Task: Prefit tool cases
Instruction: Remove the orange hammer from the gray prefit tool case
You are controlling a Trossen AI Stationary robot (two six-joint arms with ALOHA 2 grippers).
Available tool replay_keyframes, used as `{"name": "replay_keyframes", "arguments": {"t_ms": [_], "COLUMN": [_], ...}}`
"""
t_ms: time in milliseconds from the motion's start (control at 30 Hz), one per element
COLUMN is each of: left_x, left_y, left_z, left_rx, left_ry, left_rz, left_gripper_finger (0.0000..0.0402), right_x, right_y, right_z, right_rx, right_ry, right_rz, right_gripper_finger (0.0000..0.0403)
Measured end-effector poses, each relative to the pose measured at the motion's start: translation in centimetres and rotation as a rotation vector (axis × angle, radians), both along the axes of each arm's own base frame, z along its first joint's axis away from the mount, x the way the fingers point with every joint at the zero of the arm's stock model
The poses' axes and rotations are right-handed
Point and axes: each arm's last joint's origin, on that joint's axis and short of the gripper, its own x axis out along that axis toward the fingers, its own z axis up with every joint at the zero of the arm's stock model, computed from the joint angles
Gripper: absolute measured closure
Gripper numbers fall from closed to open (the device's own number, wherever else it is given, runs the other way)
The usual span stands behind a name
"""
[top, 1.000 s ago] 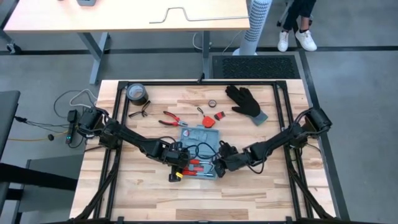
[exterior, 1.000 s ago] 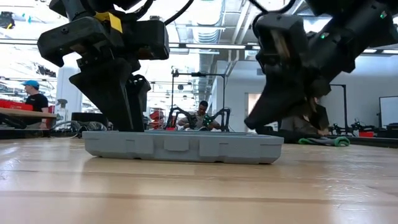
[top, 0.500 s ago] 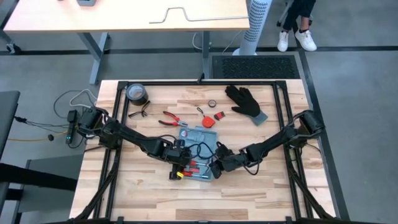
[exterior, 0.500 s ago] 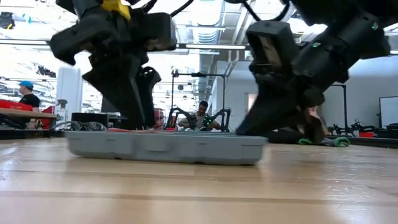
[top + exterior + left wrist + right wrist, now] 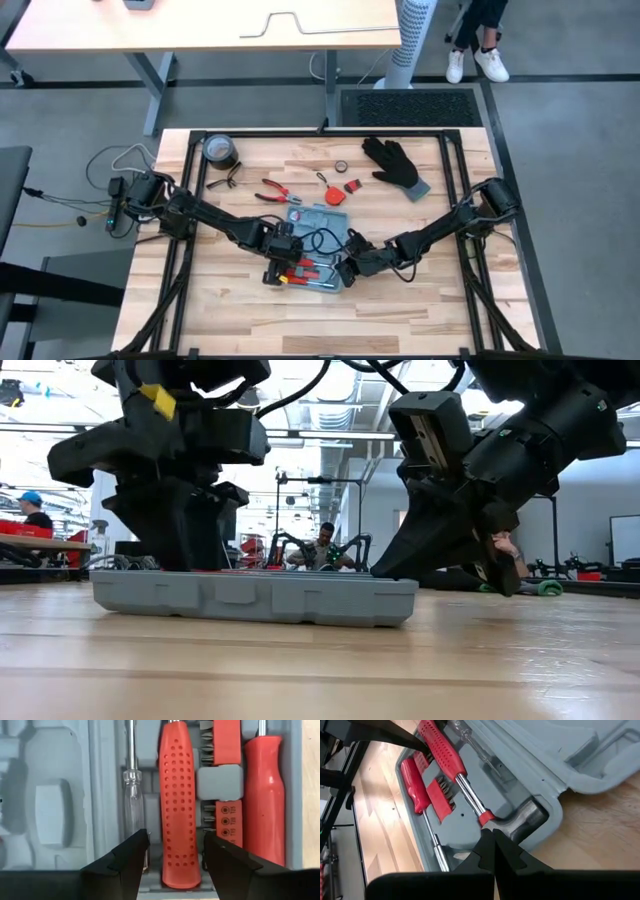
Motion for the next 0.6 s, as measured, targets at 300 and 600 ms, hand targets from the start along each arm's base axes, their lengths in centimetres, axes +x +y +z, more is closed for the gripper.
{"name": "replay_keyframes", "arguments": {"t_ms": [300, 600], "left_x": [0.3, 0.3], "left_y": [-0.3, -0.9], "left_z": [-1.2, -2.9], "left_rx": [0.005, 0.048], "left_ry": [0.032, 0.078], "left_rz": [0.016, 0.004], "left_gripper_finger": [0.0215, 0.0252], "right_x": [0.0, 0.0], "right_y": [0.0, -0.1], "right_z": [0.0, -0.1], "right_rx": [0.000, -0.010], "right_ry": [-0.001, -0.004], "right_rz": [0.000, -0.011], "right_gripper_finger": [0.0403, 0.0403]}}
